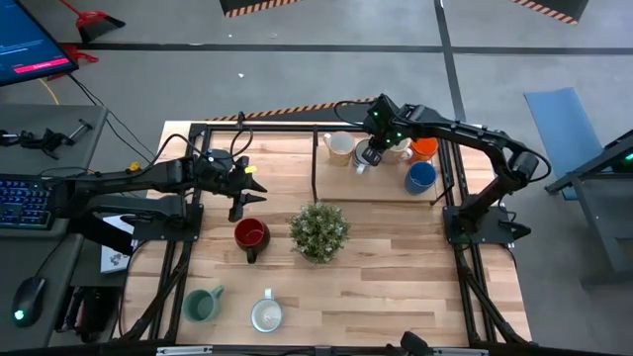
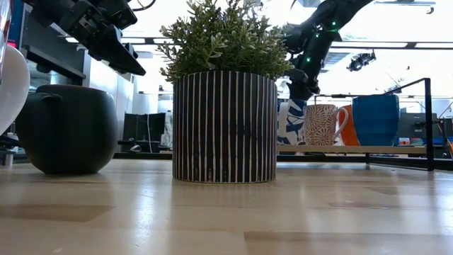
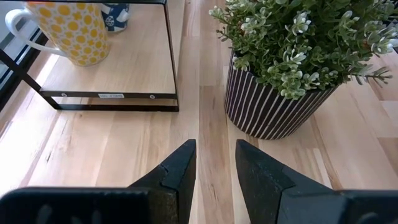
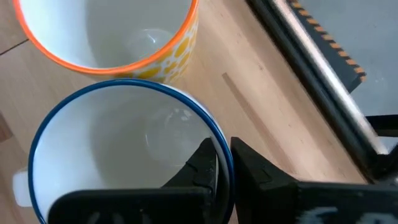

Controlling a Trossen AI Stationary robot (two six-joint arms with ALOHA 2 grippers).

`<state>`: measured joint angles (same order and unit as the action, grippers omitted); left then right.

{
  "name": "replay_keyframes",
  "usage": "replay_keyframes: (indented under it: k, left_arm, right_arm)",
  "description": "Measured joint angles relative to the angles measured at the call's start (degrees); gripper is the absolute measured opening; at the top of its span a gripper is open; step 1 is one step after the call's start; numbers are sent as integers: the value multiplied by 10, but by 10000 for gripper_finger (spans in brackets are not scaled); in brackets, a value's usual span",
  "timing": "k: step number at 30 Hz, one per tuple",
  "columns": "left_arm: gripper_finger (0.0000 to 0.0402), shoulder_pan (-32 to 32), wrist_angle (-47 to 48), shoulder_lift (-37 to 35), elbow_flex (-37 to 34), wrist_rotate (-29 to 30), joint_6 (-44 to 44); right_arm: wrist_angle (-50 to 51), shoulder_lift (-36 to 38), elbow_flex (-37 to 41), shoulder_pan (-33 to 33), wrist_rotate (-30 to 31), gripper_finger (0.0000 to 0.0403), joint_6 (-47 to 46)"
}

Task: Place coffee mugs
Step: Put the patterned blue mug on the shelf

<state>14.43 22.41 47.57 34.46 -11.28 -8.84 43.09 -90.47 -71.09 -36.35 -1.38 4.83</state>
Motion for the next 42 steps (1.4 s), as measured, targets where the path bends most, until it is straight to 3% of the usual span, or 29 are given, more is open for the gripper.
replay_keyframes:
  k: [10, 20, 27, 37, 42]
  left_arm:
    - [104, 0, 0, 0, 0, 0, -3]
    - [104, 0, 0, 0, 0, 0, -13]
    - [104, 0, 0, 0, 0, 0, -13]
    - [104, 0, 0, 0, 0, 0, -13]
    - [104, 0, 0, 0, 0, 0, -13]
  right_arm:
    - [-8, -29, -9, 0, -8, 11, 4]
    - [39, -25, -38, 0, 12, 56, 2]
    - [39, -24, -38, 0, 20, 62, 2]
    - [43, 26, -38, 0, 21, 63, -5]
    - [47, 58, -38, 8, -25, 63, -34]
